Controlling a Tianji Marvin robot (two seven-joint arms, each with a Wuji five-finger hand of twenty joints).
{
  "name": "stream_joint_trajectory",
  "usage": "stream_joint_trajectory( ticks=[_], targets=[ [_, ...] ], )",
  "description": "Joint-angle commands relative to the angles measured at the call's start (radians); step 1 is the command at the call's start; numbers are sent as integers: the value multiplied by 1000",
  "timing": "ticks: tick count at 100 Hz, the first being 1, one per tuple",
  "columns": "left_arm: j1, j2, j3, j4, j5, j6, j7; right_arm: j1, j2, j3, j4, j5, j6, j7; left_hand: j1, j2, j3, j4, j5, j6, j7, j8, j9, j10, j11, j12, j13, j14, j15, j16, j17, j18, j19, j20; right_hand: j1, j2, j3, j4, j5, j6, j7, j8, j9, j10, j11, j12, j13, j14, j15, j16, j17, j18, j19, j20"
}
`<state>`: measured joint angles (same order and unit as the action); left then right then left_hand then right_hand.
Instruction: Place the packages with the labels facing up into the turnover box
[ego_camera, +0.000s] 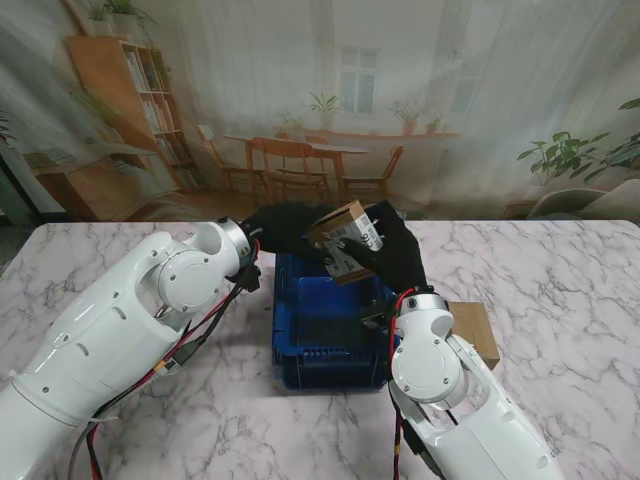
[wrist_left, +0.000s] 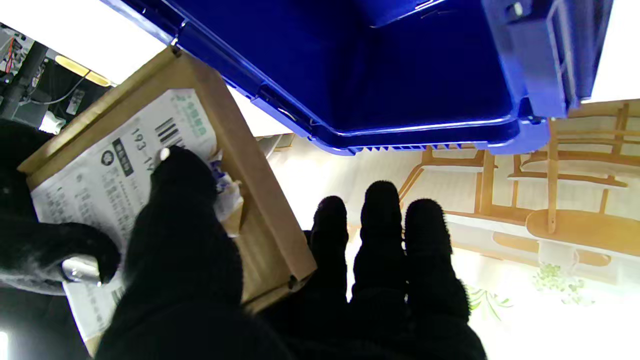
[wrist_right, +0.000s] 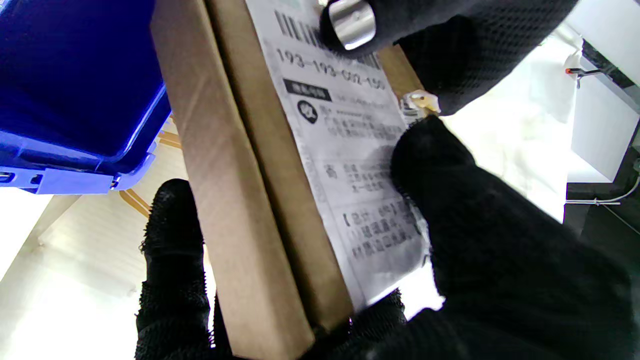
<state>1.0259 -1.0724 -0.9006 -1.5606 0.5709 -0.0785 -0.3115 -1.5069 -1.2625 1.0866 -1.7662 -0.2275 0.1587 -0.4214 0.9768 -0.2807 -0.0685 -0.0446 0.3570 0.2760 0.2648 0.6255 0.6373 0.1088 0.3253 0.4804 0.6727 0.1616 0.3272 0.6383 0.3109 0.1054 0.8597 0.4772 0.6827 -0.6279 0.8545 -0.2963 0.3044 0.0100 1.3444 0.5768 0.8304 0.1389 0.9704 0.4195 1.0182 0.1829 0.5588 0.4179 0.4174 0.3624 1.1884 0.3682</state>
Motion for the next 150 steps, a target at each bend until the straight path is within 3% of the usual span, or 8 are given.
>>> stream_joint_trajectory(
  ticks=[1,10,53,89,96,106,134,150],
  targets=[
    [1,-6,0,4,-3,9,-6,-1,-3,-2,7,7,11,8,155,164,72,55,80,-109,71,121,66,-68,23,79,48,-21,37,24,13,4,46,36,175,111,211,49,32,-183,69,26,38,-109,48,50,21,-45,27,23,-14,-4,-8,-7],
    [1,-9,-1,6,-11,14,2,0,-3,-1,11,13,15,13,223,134,85,54,108,-167,177,211,168,-105,-15,232,96,-24,77,59,29,19,87,59,172,115,200,49,28,-185,57,21,31,-107,35,50,10,-44,26,23,-23,1,-10,-7],
    [0,-16,-9,13,-35,20,24,-5,23,0,14,-40,31,89,281,134,101,63,195,-267,420,186,314,-172,37,310,176,-26,185,139,65,22,180,93,133,77,130,65,127,-173,-124,-107,190,-141,-116,15,-90,-71,-8,11,-75,29,-36,-12],
    [-11,-14,-10,13,-40,5,14,-14,54,13,-1,-75,64,195,286,129,108,65,199,-271,440,166,320,-164,54,329,181,-26,213,164,76,13,192,94,122,67,112,67,266,-160,-228,-202,336,-126,-167,38,109,-46,148,74,75,-42,134,60],
    [-10,-15,-8,14,-43,4,15,-12,47,9,1,-70,76,176,219,143,78,59,160,-225,356,92,240,-122,0,267,129,-11,125,115,33,33,136,69,129,73,121,68,287,-153,-208,-184,345,-109,-158,48,135,-32,169,82,95,-39,159,72],
    [-6,-15,-7,18,-44,-1,18,-9,33,6,2,-59,100,132,8,196,52,42,98,-144,68,-59,-21,-14,-83,-70,-44,20,-47,-45,-80,66,-38,12,134,80,130,66,290,-141,-176,-145,356,-95,-150,51,161,-23,180,83,114,-23,168,76],
    [33,-14,-41,3,45,-21,76,2,5,10,-6,-28,180,63,-137,172,46,40,-148,-50,-207,-188,-434,116,-311,-257,-382,70,-183,-235,-233,40,-308,-100,141,90,142,64,281,-98,-132,-105,379,-79,-160,-2,194,-9,149,58,140,-1,163,70],
    [76,-3,-64,-29,223,-101,138,21,-11,10,-2,10,216,34,-309,119,43,30,-222,18,-281,-293,-551,157,-344,-344,-498,72,-209,-327,-273,11,-404,-175,143,106,134,63,256,-79,-120,-106,374,-84,-152,-19,192,-12,141,53,134,-4,158,66]
  ],
)
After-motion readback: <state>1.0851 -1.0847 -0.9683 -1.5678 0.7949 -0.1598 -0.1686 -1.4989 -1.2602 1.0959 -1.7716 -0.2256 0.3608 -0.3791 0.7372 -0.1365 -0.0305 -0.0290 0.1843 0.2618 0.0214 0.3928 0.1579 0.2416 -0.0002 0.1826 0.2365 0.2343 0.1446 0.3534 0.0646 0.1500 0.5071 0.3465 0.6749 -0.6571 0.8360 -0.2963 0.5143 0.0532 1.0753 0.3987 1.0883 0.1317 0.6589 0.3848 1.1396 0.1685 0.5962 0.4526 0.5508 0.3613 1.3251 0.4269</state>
